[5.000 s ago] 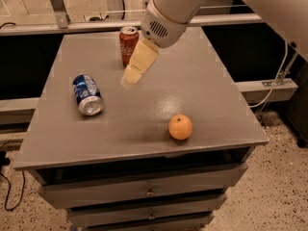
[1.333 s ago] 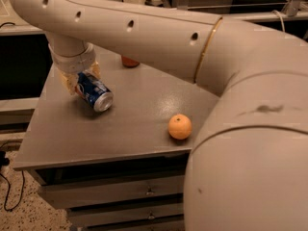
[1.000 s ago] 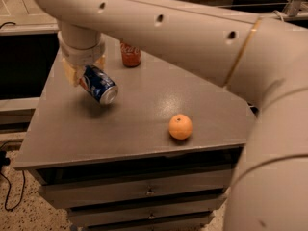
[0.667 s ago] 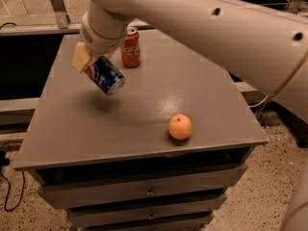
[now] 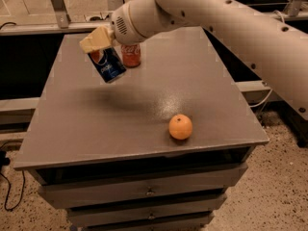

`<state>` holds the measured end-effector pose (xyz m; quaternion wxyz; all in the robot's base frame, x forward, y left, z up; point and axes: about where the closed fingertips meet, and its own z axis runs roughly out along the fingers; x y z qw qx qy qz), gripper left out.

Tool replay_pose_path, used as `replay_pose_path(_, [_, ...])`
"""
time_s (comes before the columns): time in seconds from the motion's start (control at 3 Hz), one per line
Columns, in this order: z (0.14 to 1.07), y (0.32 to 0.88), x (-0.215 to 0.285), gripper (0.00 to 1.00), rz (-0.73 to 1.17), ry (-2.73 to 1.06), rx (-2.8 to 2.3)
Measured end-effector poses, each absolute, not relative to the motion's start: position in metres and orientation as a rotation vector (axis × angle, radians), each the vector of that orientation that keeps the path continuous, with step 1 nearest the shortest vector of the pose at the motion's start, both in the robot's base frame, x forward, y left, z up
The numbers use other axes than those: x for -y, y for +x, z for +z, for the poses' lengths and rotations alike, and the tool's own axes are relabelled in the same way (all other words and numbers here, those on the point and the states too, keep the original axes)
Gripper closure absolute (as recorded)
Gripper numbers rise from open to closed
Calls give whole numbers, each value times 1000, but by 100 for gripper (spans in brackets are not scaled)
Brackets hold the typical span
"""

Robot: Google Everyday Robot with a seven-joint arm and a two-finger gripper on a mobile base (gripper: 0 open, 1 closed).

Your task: Place pepsi can upright

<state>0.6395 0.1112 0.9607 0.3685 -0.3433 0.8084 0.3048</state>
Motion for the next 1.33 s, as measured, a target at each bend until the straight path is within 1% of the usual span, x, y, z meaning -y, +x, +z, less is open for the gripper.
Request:
replay_pose_path(0.33, [963,630,-90,100,984,-891,-1952])
replay_pose_path(0.67, [956,617,-75,100,1020,-1014,-1831])
replay_pose_path(1.0, [954,613,-75,100,970,-1114,-1747])
replay_pose_path(1.33, [950,613,-68,100,996,-1083,-1733])
